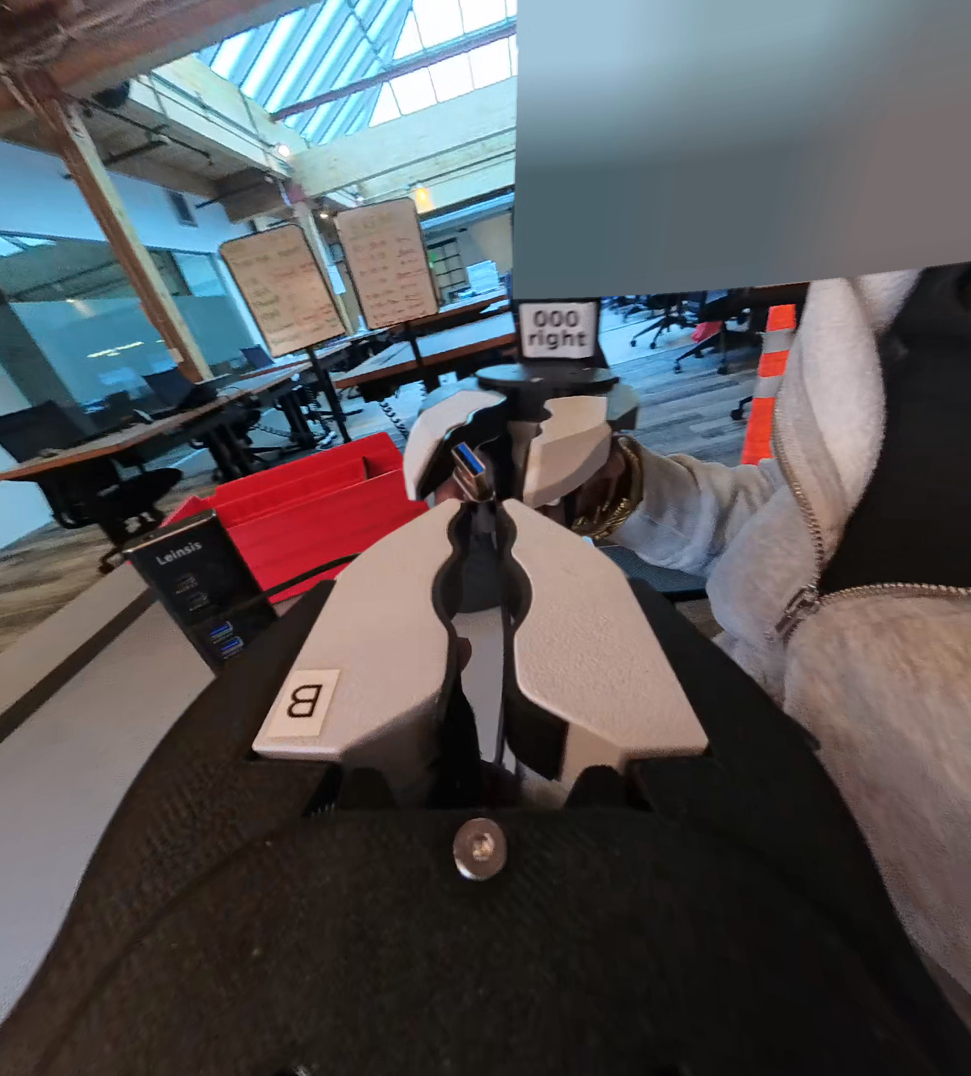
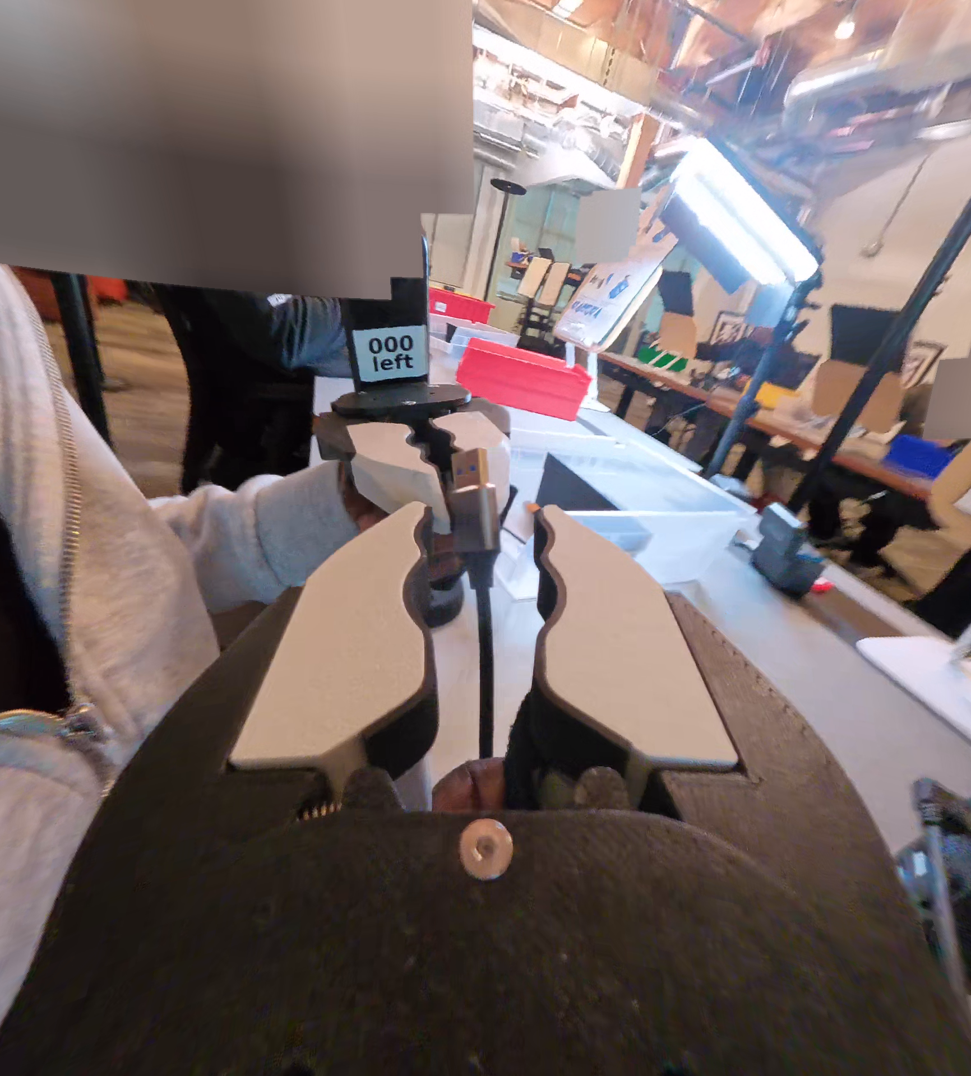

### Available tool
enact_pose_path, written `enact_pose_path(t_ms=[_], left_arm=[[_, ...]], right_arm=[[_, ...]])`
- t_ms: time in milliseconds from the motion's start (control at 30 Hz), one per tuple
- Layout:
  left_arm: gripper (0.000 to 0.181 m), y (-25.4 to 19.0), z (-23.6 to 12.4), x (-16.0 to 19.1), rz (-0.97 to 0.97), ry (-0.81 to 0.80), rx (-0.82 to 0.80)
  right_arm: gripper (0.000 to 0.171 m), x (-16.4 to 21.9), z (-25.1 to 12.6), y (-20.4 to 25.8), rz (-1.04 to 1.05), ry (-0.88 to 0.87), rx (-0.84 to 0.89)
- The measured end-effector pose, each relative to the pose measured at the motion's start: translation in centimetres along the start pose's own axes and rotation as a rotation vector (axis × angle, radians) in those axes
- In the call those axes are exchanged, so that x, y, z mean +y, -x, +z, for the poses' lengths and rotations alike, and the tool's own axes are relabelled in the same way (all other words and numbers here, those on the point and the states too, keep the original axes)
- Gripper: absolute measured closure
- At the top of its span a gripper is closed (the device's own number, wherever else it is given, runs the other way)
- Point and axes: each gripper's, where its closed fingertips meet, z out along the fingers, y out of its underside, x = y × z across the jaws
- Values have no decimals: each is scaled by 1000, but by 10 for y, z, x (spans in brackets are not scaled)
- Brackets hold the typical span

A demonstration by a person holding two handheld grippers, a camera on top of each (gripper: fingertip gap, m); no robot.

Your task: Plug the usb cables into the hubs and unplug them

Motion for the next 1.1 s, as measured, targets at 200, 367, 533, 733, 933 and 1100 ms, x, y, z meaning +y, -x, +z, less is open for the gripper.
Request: enact_pose_path(t_ms=[200,367,533,733,933,1100], left_arm=[[173,14,2,15,-51,21,69],[166,37,7,5,-80,-96,-39],[145,63,17,5,-69,-133,-269],[143,70,34,19,-73,-81,-441],[166,65,36,44,-81,17,-363],[173,69,27,49,-65,63,-405]], right_arm=[[158,27,1,-11,270,51,-122],[160,21,-4,-36,434,-114,-28],[163,2,-28,-90,676,-511,302],[164,15,-13,-89,762,-553,342],[163,22,4,-82,829,-538,262],[163,25,2,-83,809,-452,231]])
